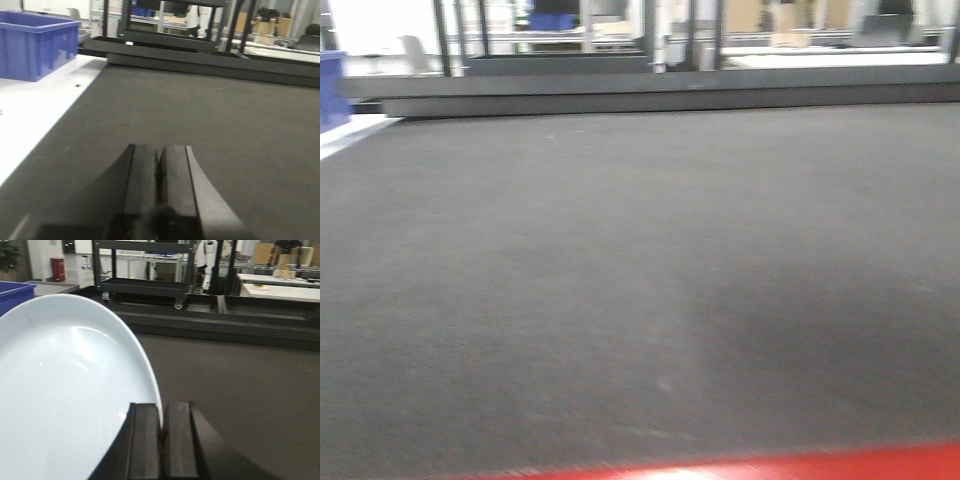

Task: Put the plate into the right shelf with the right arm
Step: 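Drive the base away from the table holding the plate in the right gripper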

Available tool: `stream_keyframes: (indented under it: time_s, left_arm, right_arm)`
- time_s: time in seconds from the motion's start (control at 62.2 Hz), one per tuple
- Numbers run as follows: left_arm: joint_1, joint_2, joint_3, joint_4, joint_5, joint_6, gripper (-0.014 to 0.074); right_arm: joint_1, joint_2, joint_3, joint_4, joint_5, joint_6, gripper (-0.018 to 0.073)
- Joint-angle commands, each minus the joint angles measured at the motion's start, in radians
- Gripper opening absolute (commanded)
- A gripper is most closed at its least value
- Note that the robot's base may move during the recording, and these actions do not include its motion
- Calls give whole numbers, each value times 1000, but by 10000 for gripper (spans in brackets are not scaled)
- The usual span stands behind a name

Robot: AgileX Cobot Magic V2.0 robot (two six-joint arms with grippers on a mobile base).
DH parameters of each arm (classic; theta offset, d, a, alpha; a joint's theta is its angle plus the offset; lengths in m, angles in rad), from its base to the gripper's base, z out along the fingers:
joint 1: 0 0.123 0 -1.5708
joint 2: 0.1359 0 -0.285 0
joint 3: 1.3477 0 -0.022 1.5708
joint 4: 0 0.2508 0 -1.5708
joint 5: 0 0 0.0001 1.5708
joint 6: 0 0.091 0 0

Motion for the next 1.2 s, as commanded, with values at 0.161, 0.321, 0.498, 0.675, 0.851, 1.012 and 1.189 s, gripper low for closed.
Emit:
stream_keyframes:
  time_s: [0.161,0.321,0.498,0.675,0.851,1.012,1.189]
  left_arm:
    - [0,-11,5,0,-88,-6,-47]
    - [0,-11,5,0,-88,-6,-47]
    - [0,-11,5,0,-88,-6,-47]
    - [0,-11,5,0,-88,-6,-47]
    - [0,-11,5,0,-88,-6,-47]
    - [0,-11,5,0,-88,-6,-47]
    - [0,-11,5,0,-88,-6,-47]
  right_arm:
    - [-3,10,-29,-18,-84,-7,54]
    - [-3,10,-29,-18,-84,-7,54]
    - [-3,10,-29,-18,-84,-7,54]
    - [-3,10,-29,-18,-84,-7,54]
    - [-3,10,-29,-18,-84,-7,54]
    - [-3,10,-29,-18,-84,-7,54]
    - [-3,10,-29,-18,-84,-7,54]
